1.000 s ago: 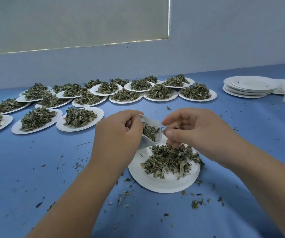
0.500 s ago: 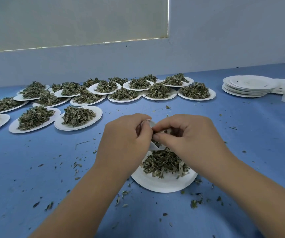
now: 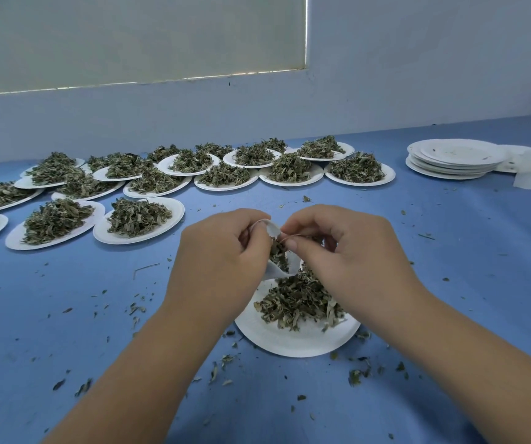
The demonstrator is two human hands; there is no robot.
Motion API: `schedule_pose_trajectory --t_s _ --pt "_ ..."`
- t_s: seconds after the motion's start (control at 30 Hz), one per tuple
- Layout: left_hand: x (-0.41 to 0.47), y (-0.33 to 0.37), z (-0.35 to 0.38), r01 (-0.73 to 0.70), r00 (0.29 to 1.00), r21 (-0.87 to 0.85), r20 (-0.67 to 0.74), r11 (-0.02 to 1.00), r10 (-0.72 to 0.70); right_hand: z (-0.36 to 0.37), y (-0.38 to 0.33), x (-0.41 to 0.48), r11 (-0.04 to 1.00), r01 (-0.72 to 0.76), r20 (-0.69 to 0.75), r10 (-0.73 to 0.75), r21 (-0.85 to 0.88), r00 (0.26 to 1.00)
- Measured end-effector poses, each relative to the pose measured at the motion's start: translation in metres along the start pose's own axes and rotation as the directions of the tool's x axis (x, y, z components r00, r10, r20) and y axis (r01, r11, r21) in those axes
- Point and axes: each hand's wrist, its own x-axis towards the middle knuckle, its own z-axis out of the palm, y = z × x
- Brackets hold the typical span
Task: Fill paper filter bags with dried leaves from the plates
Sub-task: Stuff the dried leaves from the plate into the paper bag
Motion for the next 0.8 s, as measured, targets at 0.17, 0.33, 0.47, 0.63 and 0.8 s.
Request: schedule_pose_trajectory --t_s 0.17,0.33,0.47,0.63,0.8 --pt "0.0 0.0 0.001 0.007 1.0 0.008 0.017 1.0 -0.007 0.001 0.0 -0.001 1.0 0.022 0.006 -0.022 -0.007 1.0" --pt "0.001 0.0 0.0 -0.004 1.0 0.02 0.009 1.0 0.004 0.003 -0.001 -0.002 0.996 0.086 0.072 -0.084 -0.024 0.994" --pt "0.001 0.0 -0.001 -0.017 1.0 0.021 0.004 1.0 0.017 0.004 0.001 -0.002 0.988 0.144 0.061 -0.141 -0.049 0.988" --pt "0.001 0.001 -0.002 0.018 1.0 -0.038 0.006 0.999 -0.018 0.008 0.005 -0.002 0.995 0.096 -0.058 -0.096 0.008 0.994" --pt "0.001 0.002 -0.002 0.083 0.996 -0.093 0.02 0.992 -0.082 0.013 0.002 0.0 0.933 0.247 -0.014 -0.259 -0.263 0.966"
